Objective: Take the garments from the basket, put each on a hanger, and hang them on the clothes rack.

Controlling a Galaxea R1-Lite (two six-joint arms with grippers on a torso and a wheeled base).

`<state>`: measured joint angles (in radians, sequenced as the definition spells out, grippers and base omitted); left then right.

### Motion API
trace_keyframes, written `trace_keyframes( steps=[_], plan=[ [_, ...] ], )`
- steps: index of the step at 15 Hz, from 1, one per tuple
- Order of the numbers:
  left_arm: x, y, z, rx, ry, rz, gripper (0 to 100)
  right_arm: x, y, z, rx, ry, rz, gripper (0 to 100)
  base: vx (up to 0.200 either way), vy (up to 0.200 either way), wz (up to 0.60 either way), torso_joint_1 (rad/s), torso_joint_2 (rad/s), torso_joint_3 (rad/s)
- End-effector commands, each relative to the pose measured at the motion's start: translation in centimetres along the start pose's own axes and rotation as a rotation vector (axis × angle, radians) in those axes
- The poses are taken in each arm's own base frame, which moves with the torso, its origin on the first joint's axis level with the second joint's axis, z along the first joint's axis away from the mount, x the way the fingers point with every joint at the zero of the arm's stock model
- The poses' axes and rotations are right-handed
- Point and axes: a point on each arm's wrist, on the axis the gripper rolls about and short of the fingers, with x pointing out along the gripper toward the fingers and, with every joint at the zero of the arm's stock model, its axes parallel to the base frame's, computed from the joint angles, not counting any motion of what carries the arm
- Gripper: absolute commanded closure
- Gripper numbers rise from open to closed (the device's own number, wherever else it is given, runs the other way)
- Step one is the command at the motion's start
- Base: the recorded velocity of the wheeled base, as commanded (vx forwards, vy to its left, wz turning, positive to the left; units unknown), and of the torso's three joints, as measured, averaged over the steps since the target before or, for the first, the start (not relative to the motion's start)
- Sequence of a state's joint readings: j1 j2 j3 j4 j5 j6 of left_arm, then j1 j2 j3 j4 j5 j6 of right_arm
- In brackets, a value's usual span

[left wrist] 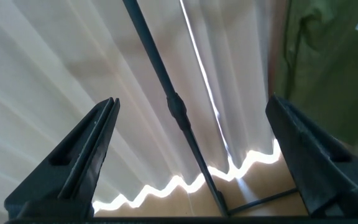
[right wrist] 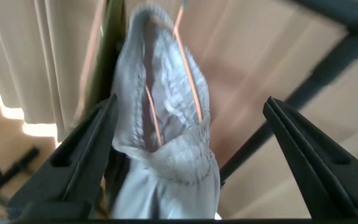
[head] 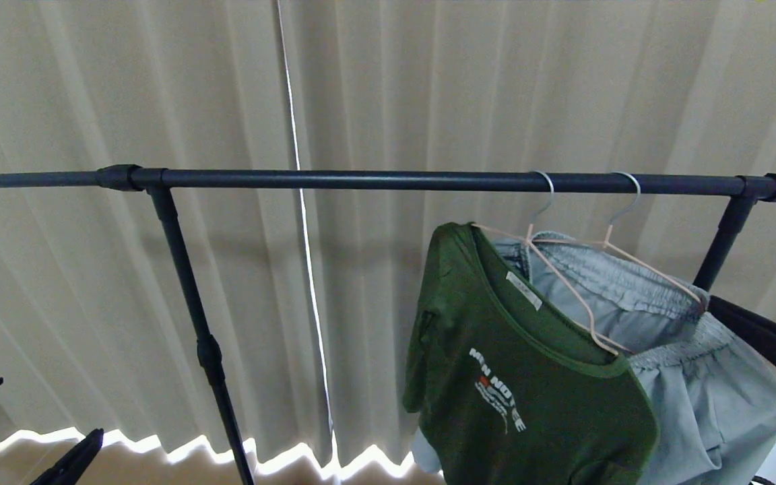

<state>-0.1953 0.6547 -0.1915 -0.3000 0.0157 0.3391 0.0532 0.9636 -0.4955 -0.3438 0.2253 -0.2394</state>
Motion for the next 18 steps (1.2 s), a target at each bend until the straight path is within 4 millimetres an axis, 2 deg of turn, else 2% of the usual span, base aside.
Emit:
trace_keyframes(
  steps=[1, 2, 4, 6, 8, 11, 13, 14, 18],
  plan=[
    [-0.8, -0.7, -2.3, -0.001, 0.042, 0.006, 0, -3.6, 0.8, 0.3, -0.018, -0.114, -0.03, 0, 0.0, 0.0, 0.0, 0.0, 0.0, 0.0],
    [-1.4, -0.9, -3.2, -0.004, 0.088, 0.048, 0, -5.2, 1.3, -0.2, -0.029, -0.151, -0.045, 0, 0.0, 0.0, 0.0, 0.0, 0.0, 0.0],
    [-2.3, -0.6, -2.8, -0.043, 0.13, 0.116, 0, -7.0, 1.6, -0.9, -0.033, -0.169, -0.108, 0, 0.0, 0.0, 0.0, 0.0, 0.0, 0.0],
    [-3.2, -0.5, -2.8, -0.166, 0.139, 0.158, 0, -8.7, 2.0, -2.0, -0.014, -0.118, -0.234, 0, 0.0, 0.0, 0.0, 0.0, 0.0, 0.0],
    [-3.6, -0.8, -3.3, -0.253, 0.158, 0.172, 0, -10.1, 2.8, -3.2, 0.043, -0.11, -0.246, 0, 0.0, 0.0, 0.0, 0.0, 0.0, 0.0],
    [-5.6, -1.9, -5.5, -0.3, 0.151, 0.176, 0, -13.6, 4.8, -6.4, 0.119, -0.077, -0.28, 0, 0.0, 0.0, 0.0, 0.0, 0.0, 0.0],
    [-6.7, -2.4, -6.5, -0.297, 0.156, 0.169, 0, -15.0, 5.6, -8.0, 0.126, -0.075, -0.253, 0, 0.0, 0.0, 0.0, 0.0, 0.0, 0.0],
    [-6.9, -2.6, -7.0, -0.293, 0.156, 0.164, 0, -15.4, 5.8, -9.3, 0.121, -0.077, -0.188, 0, 0.0, 0.0, 0.0, 0.0, 0.0, 0.0],
    [-6.5, -3.0, -8.2, -0.237, 0.085, 0.177, 0, -14.0, 6.3, -12.1, 0.144, -0.02, -0.094, 0, 0.0, 0.0, 0.0, 0.0, 0.0, 0.0]
  ],
)
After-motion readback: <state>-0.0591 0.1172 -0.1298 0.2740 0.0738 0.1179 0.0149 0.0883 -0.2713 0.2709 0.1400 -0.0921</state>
